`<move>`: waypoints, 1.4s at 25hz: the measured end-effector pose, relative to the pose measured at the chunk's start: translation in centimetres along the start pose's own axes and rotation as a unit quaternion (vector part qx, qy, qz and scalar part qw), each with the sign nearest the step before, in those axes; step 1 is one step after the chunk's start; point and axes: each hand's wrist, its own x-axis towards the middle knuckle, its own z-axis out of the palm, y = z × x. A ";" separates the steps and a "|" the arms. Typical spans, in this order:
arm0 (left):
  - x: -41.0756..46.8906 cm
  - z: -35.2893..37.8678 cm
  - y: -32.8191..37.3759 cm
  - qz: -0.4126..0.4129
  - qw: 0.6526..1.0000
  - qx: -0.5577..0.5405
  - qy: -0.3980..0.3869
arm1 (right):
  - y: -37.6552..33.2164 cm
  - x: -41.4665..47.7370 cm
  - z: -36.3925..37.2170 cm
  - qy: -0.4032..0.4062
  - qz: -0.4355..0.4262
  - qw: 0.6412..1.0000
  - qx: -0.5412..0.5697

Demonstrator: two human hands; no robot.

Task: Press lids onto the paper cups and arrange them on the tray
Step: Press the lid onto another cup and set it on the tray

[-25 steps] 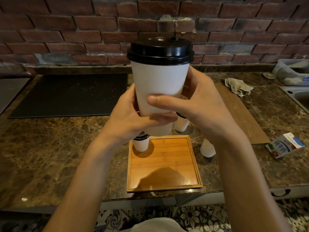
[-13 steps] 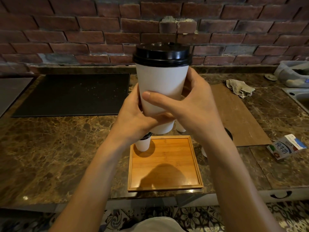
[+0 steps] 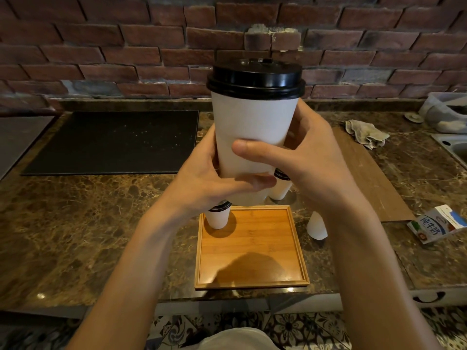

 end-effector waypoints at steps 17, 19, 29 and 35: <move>0.2 -0.3 -0.6 -0.009 0.999 -0.030 -0.012 | 0.1 0.2 0.1 -0.050 -0.012 0.998 -0.024; 0.2 -0.3 -0.7 -0.006 1.000 -0.025 0.006 | 0.0 0.3 0.4 -0.037 -0.015 0.998 -0.046; 0.8 0.5 -1.3 0.003 0.996 0.012 0.086 | 0.2 -0.2 2.5 0.073 0.013 0.992 -0.099; 0.7 0.6 -0.8 -0.005 0.997 -0.008 0.081 | 0.1 0.0 2.9 0.084 0.018 0.989 -0.118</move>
